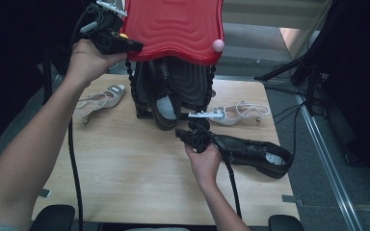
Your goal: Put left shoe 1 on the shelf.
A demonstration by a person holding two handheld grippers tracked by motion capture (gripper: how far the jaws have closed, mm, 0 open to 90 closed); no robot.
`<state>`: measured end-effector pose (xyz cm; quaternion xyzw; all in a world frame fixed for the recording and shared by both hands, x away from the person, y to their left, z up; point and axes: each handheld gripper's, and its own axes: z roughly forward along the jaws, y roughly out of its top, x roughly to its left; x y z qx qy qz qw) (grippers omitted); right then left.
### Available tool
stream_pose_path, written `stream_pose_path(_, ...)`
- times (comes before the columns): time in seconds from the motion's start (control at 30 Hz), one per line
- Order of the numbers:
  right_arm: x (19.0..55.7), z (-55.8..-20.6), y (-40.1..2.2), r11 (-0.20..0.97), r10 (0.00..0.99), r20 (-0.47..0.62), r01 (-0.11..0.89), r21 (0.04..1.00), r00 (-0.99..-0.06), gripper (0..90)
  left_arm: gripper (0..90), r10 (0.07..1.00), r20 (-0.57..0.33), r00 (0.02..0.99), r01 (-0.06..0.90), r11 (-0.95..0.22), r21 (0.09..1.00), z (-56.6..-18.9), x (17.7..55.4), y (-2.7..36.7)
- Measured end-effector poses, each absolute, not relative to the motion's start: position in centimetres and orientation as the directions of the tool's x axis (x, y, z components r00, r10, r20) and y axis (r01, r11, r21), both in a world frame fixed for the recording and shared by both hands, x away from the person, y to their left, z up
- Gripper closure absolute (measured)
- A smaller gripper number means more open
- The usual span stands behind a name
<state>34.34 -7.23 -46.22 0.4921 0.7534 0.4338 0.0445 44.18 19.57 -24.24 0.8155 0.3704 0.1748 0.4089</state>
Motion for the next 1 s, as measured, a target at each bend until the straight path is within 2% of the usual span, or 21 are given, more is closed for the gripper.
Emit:
stream_pose_path(0.17,35.0,-47.1,-6.4,0.138,0.767,0.375,0.705,0.696,-0.521,90.0,90.0,0.745,-0.018,0.667,0.460,-0.392,0.797,-24.2,44.2,19.6)
stream_pose_path(0.37,35.4,-46.7,-5.0,0.166,0.785,0.328,0.689,0.706,-0.526,90.0,90.0,0.744,-0.018,0.668,0.459,-0.392,0.797,-24.3,44.2,19.6)
stream_pose_path(1.0,36.0,-45.2,-4.0,0.125,0.766,0.384,0.705,0.698,-0.516,90.0,90.0,0.752,-0.023,0.658,0.477,-0.393,0.786,-24.2,44.4,19.7)
